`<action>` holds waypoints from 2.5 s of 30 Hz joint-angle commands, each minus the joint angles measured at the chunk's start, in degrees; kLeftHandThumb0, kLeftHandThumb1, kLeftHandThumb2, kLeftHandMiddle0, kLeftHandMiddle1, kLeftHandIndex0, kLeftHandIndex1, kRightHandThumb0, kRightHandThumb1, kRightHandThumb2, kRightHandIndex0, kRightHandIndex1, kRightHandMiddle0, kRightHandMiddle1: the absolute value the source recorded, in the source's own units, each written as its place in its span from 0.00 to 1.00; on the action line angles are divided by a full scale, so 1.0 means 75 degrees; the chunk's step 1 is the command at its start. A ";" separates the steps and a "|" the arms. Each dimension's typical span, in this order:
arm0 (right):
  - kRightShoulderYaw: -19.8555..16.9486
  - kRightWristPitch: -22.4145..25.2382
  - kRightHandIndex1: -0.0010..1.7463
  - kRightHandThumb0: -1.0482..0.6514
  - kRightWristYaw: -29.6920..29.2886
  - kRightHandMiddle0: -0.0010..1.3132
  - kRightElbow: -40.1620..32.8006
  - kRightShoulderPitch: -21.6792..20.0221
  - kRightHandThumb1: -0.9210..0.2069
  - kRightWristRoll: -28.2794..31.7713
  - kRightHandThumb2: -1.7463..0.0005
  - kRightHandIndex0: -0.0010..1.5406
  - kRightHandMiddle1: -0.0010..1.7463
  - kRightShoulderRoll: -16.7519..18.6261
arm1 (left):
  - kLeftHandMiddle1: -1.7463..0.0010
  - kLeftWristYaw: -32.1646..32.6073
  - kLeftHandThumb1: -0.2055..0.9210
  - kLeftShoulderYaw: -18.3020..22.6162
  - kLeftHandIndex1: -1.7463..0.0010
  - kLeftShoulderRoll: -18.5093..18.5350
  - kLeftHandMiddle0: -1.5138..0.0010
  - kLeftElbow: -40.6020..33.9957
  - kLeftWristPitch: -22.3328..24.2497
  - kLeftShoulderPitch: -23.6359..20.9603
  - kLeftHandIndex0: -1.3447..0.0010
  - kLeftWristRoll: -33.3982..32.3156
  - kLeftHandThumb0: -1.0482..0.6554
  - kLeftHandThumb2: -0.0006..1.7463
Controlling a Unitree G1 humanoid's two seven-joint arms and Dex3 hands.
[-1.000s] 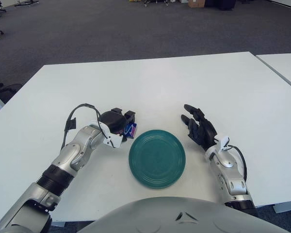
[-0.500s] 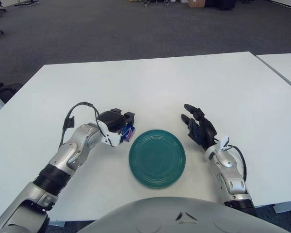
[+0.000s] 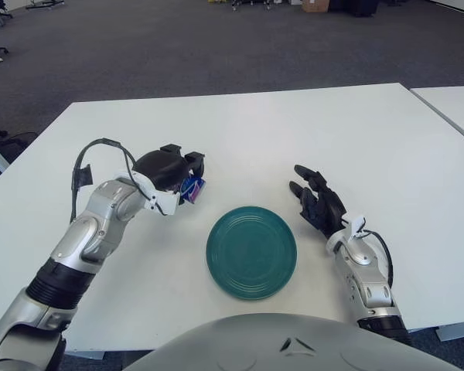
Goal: Put the gum into the plate.
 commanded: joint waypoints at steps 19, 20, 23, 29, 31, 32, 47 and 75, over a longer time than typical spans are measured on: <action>-0.0023 0.0002 0.01 0.17 0.0062 0.00 0.0435 0.0091 0.00 -0.0083 0.51 0.22 0.36 -0.0062 | 0.05 -0.0856 0.50 -0.0283 0.13 -0.1282 0.62 -0.2575 0.1476 -0.0341 0.58 -0.0766 0.61 0.67; -0.0011 -0.0024 0.01 0.17 0.0040 0.00 0.0434 0.0097 0.00 -0.0111 0.51 0.22 0.36 -0.0060 | 0.06 -0.0951 0.50 -0.0389 0.12 -0.1359 0.62 -0.2674 0.1553 -0.0349 0.58 -0.0822 0.61 0.67; 0.0006 -0.0057 0.01 0.17 -0.0021 0.00 0.0440 0.0102 0.00 -0.0181 0.50 0.22 0.36 -0.0068 | 0.07 -0.1257 0.50 -0.0616 0.10 -0.1521 0.63 -0.2897 0.1805 -0.0402 0.58 -0.1023 0.61 0.67; 0.0029 -0.0058 0.00 0.17 -0.0038 0.00 0.0395 0.0125 0.00 -0.0221 0.50 0.20 0.36 -0.0100 | 0.07 -0.1522 0.49 -0.1016 0.09 -0.1897 0.63 -0.3162 0.2048 -0.0224 0.58 -0.1681 0.61 0.68; 0.0046 -0.0006 0.00 0.17 -0.0008 0.00 0.0321 0.0154 0.00 -0.0226 0.50 0.18 0.36 -0.0132 | 0.07 -0.1581 0.49 -0.1197 0.08 -0.1958 0.63 -0.3218 0.2125 -0.0118 0.58 -0.1773 0.61 0.68; 0.0055 0.0018 0.00 0.17 0.0005 0.00 0.0289 0.0165 0.00 -0.0232 0.51 0.17 0.35 -0.0146 | 0.07 -0.1617 0.49 -0.1262 0.09 -0.1963 0.63 -0.3232 0.2180 -0.0101 0.58 -0.1787 0.61 0.68; 0.0267 0.0540 0.01 0.18 -0.0037 0.00 -0.0363 0.0261 0.00 -0.0618 0.53 0.17 0.40 -0.0325 | 0.00 -0.1577 0.53 -0.2298 0.20 -0.2069 0.63 -0.2486 0.2222 -0.0219 0.58 -0.1260 0.61 0.64; 0.0199 0.0844 0.00 0.22 -0.0466 0.00 -0.0391 0.0195 0.00 -0.0681 0.54 0.16 0.37 -0.0080 | 0.25 -0.1216 0.99 -0.2416 0.25 -0.1791 0.76 -0.1066 0.0663 -0.0193 0.90 -0.1020 0.20 0.15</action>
